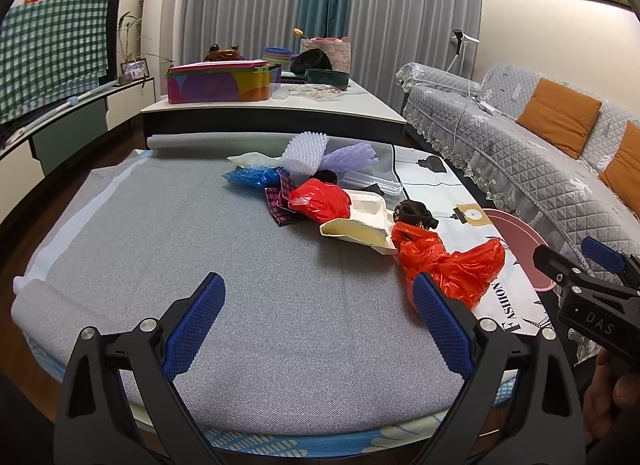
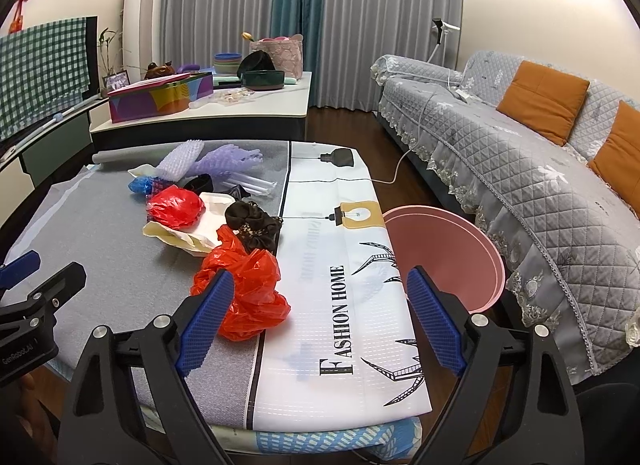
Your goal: Collect trash
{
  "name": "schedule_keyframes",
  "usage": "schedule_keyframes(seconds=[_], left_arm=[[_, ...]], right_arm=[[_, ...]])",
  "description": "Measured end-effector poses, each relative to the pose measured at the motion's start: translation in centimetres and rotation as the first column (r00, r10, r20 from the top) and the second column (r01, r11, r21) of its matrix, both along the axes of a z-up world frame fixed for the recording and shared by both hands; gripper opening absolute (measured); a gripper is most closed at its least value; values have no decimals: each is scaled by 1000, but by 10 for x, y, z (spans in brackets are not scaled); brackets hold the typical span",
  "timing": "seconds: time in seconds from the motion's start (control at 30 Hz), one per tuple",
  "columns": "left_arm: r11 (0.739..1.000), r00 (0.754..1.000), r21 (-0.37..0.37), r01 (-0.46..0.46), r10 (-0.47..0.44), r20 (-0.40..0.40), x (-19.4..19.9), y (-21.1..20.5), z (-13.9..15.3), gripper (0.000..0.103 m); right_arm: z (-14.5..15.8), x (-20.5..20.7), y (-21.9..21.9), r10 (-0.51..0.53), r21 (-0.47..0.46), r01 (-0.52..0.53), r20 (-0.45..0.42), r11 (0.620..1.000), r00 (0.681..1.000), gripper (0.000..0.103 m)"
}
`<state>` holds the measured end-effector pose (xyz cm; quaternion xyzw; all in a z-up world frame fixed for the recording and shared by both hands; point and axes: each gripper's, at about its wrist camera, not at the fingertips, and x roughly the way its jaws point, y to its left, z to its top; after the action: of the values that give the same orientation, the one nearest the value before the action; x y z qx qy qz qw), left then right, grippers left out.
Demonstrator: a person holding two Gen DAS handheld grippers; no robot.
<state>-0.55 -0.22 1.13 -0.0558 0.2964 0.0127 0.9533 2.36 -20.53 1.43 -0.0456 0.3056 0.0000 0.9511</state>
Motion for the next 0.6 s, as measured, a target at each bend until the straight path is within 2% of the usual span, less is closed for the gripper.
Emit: schedule_keyframes(seconds=[0.33,0.53,0.6], left_arm=[[1000,1000,-15,9,-9,2,1,2,1,80],[999,1000,-29,18,-18,-9,6,2,-2,70],[999,1000,-38,23,-24,-14,9,2,-3,63]], right_arm=[[3,-1,7,36,33,-36,5,999,999,75],[-1,8,5,59,79,-58,-14,995,998,70],[-2,10,4,62,91,-60,-19,994,998,70]])
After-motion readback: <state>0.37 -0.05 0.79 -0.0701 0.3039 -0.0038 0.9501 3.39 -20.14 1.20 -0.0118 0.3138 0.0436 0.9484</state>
